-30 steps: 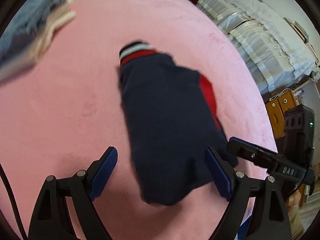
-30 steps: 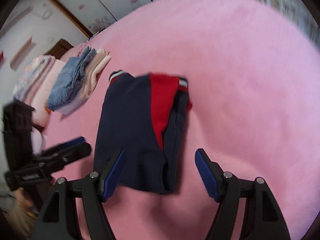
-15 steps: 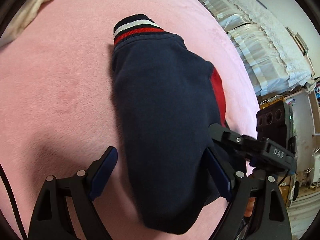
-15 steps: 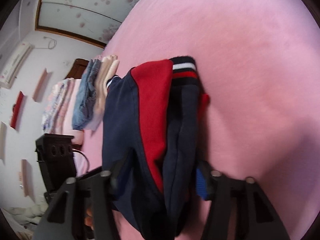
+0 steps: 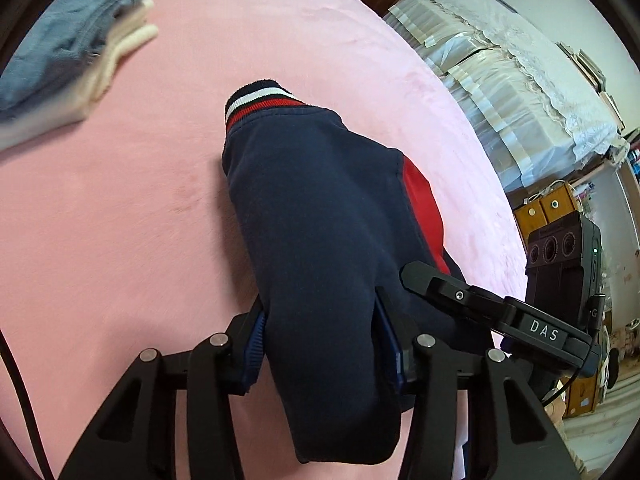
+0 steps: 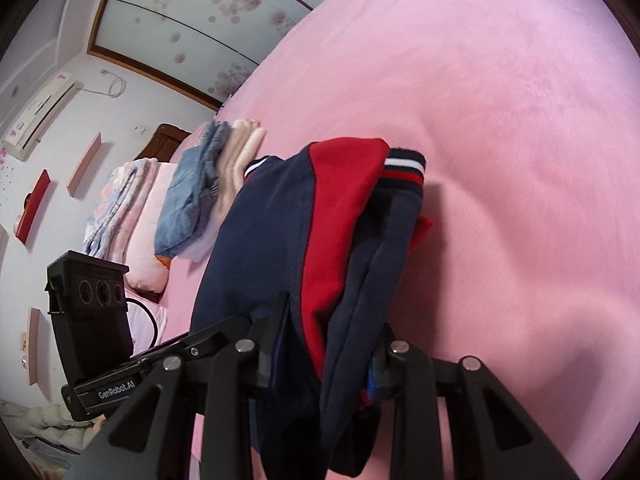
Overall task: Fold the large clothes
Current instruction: 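Grasp the folded jacket bundle with the right tool and lift it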
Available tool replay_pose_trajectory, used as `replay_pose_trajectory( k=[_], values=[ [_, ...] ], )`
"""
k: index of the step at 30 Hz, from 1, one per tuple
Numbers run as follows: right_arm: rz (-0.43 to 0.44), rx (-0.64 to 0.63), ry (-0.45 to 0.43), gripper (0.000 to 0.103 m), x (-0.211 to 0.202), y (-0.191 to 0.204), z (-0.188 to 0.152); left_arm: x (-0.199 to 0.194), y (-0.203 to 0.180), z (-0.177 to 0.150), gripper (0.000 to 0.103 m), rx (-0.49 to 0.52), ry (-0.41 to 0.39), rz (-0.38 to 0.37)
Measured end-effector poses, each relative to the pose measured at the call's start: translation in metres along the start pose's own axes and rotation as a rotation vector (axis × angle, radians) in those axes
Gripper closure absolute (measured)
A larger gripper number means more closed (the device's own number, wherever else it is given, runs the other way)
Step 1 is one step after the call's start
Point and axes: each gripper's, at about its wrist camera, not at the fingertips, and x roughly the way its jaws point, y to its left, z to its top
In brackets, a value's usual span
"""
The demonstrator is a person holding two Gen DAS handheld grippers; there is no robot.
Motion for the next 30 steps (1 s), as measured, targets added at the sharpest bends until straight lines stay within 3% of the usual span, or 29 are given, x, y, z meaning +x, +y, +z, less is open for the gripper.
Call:
replay_pose_trajectory(
  k=[8,15,23,30],
  values=[
    [0.033,-0.025,0.008,0.074,-0.005,0.051,-0.042,-0.073,0.018,-0.036,0.056,-0.015,-0.021,0.023],
    [0.090,-0.081,0.037,0.074,0.014,0.126,-0.046,-0.148,0.057,-0.032,0.056,-0.038,-0.075,0.059],
    [0.177,-0.152,0.054,0.074,0.051,0.217,-0.014,-0.225,0.099,0.019,0.056,-0.031,-0.157,0.107],
    [0.202,-0.205,0.015,0.074,0.093,0.275,0.049,-0.256,0.153,0.112,0.055,0.057,-0.211,0.092]
  ],
)
